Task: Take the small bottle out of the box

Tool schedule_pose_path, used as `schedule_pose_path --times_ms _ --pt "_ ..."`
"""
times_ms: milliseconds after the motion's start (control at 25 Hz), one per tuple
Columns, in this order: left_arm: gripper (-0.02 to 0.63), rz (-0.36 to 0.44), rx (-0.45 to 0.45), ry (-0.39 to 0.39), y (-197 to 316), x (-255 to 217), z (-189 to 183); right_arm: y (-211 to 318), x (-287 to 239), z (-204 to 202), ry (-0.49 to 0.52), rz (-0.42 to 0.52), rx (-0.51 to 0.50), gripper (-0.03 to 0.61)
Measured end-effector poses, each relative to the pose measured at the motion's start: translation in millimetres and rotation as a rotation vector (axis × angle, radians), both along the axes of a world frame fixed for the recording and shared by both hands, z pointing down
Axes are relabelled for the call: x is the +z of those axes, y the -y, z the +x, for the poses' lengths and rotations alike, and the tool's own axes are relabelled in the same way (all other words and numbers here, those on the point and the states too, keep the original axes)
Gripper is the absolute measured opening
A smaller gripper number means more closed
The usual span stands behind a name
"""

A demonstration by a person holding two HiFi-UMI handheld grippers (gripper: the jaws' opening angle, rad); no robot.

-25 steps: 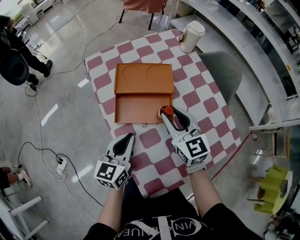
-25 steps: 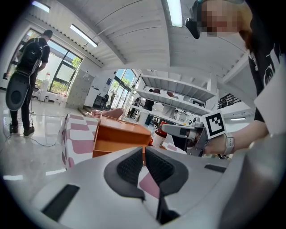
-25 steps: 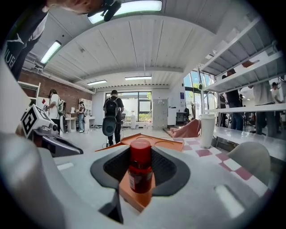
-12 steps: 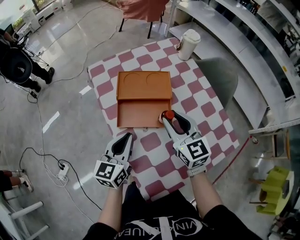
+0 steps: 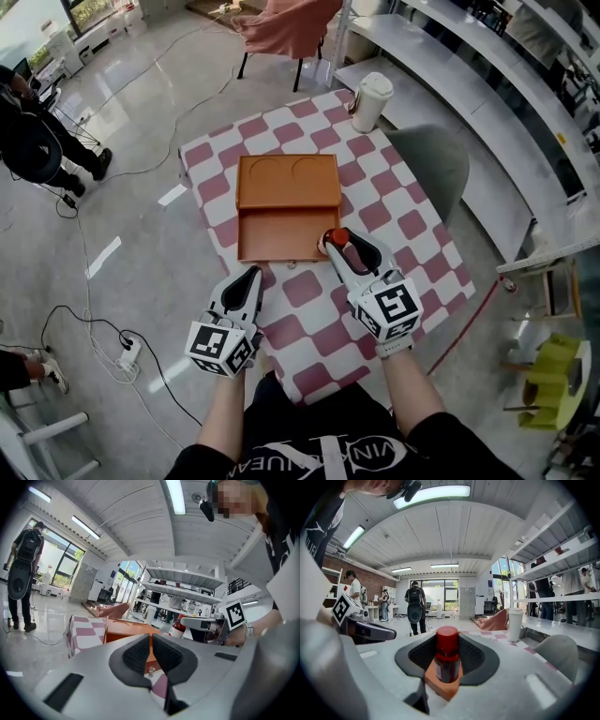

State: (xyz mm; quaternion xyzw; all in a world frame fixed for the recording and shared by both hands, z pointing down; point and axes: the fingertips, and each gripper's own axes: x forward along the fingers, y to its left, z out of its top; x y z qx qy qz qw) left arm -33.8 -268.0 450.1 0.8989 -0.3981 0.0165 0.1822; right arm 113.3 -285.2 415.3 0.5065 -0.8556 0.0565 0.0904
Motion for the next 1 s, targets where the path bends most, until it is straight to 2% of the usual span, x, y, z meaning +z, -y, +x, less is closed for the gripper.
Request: schedule_pose_path --times_ms 1000 --pt "0.025 0.076 0.021 -0.023 1 -44 3 -17 -39 4 0.040 0.045 0.019 0.140"
